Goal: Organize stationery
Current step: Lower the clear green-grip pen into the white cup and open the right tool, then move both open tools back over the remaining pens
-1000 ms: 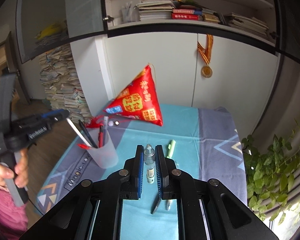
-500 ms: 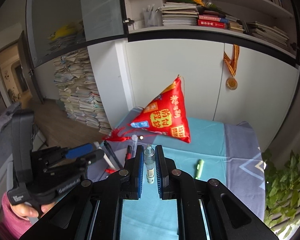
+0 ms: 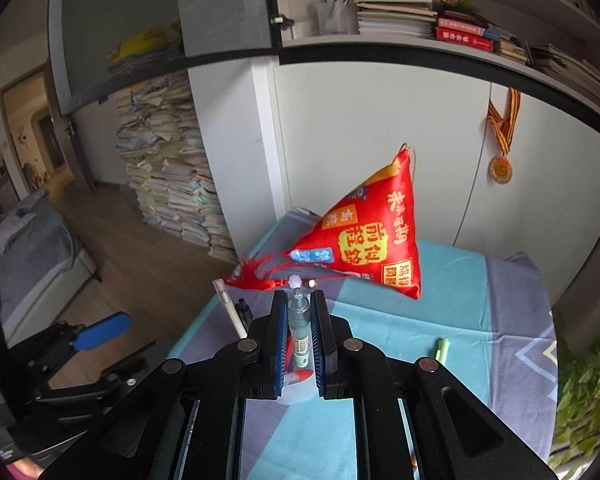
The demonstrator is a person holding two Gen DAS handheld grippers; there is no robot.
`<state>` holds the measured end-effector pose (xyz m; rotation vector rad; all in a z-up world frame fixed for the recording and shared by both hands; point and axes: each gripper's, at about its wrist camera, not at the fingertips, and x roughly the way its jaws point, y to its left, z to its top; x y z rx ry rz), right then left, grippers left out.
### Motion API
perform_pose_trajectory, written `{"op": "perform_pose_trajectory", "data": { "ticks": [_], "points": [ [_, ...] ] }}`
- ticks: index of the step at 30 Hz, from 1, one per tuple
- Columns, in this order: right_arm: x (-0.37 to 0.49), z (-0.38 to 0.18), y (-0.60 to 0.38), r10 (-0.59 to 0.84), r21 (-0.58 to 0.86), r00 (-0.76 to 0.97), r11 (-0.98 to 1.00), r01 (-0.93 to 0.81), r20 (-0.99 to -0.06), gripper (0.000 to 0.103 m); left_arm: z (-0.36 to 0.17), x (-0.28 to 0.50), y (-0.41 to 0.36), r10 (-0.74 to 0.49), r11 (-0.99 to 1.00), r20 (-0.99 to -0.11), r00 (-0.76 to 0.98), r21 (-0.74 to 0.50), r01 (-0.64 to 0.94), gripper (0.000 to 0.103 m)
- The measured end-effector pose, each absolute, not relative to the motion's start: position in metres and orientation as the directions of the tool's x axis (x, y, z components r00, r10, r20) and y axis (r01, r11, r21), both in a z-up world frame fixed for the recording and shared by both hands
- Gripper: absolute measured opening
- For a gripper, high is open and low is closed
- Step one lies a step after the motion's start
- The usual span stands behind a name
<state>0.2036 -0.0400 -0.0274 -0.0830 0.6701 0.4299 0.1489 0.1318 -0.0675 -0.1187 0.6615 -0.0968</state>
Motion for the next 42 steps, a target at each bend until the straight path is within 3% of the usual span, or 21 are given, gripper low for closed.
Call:
{"op": "perform_pose_trajectory", "data": {
  "ticks": [19, 31, 42],
  "points": [
    [0.24, -0.076, -0.034, 0.333, 0.112, 0.605, 0.921, -0.373, -0.723, 0.012, -0.081, 0.148, 0.129, -0.159, 0.985, -0.631, 0.759, -0.149, 0.082, 0.054],
    [0.216, -0.054, -0.069, 0.36, 0.146, 0.643, 0.92, -0.362, -0.676, 0.012, -0.076, 0.143, 0.11, -0.178, 0.984, -0.623, 0.762, -0.132, 0.121, 0.055],
    [0.202, -0.071, -0.142, 0.241, 0.134, 0.655, 0.968, -0.21, -0.716, 0.012, -0.067, 0.134, 0.063, -0.256, 0.965, -0.601, 0.757, -0.11, 0.238, 0.055]
  ]
}}
